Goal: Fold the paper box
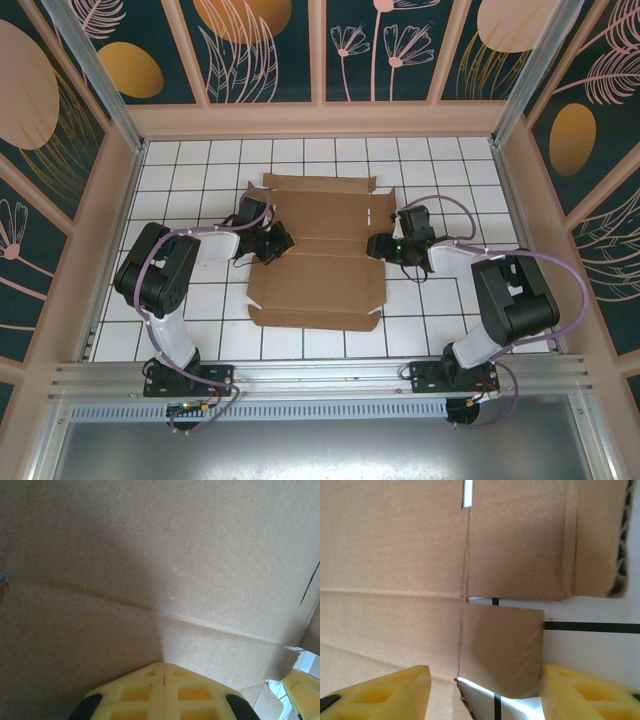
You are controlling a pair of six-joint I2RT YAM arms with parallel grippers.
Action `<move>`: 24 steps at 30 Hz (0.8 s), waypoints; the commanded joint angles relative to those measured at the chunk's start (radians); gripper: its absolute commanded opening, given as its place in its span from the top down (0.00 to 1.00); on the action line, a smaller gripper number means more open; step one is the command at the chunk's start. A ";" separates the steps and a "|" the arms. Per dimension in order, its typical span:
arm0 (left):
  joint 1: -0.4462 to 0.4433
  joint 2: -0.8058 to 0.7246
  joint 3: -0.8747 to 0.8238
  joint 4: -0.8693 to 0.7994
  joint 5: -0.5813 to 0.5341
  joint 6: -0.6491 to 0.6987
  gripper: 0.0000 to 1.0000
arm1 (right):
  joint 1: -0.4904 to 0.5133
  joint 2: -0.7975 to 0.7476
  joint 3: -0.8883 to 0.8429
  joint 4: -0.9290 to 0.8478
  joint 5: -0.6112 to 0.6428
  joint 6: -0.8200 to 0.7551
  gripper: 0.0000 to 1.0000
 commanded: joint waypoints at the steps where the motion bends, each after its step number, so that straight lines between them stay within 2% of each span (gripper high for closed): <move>1: -0.002 0.032 -0.001 -0.005 -0.033 -0.009 1.00 | 0.007 0.024 0.048 0.027 -0.037 0.003 0.45; 3: -0.001 0.031 -0.003 -0.005 -0.033 -0.009 1.00 | 0.025 0.023 0.065 0.018 -0.042 -0.002 0.51; 6: -0.001 0.026 -0.002 -0.007 -0.035 -0.009 1.00 | 0.062 0.052 0.120 -0.047 0.003 -0.036 0.66; 9: -0.001 0.025 0.003 -0.010 -0.033 -0.009 1.00 | 0.089 0.078 0.156 -0.092 0.018 -0.051 0.73; 12: -0.002 0.022 0.004 -0.008 -0.029 -0.012 1.00 | 0.106 0.103 0.185 -0.133 0.054 -0.067 0.72; 14: -0.001 0.019 0.005 -0.008 -0.026 -0.013 1.00 | 0.110 0.097 0.208 -0.176 0.129 -0.079 0.68; 18: -0.008 0.001 0.001 0.004 -0.011 -0.022 1.00 | 0.111 -0.046 0.212 -0.198 0.289 -0.099 0.54; 21: -0.052 0.008 0.018 0.031 0.008 -0.037 0.98 | 0.114 -0.114 0.245 -0.201 0.260 -0.116 0.49; 24: -0.101 -0.010 0.038 0.095 0.011 -0.070 0.92 | 0.125 -0.093 0.301 -0.222 0.208 -0.106 0.48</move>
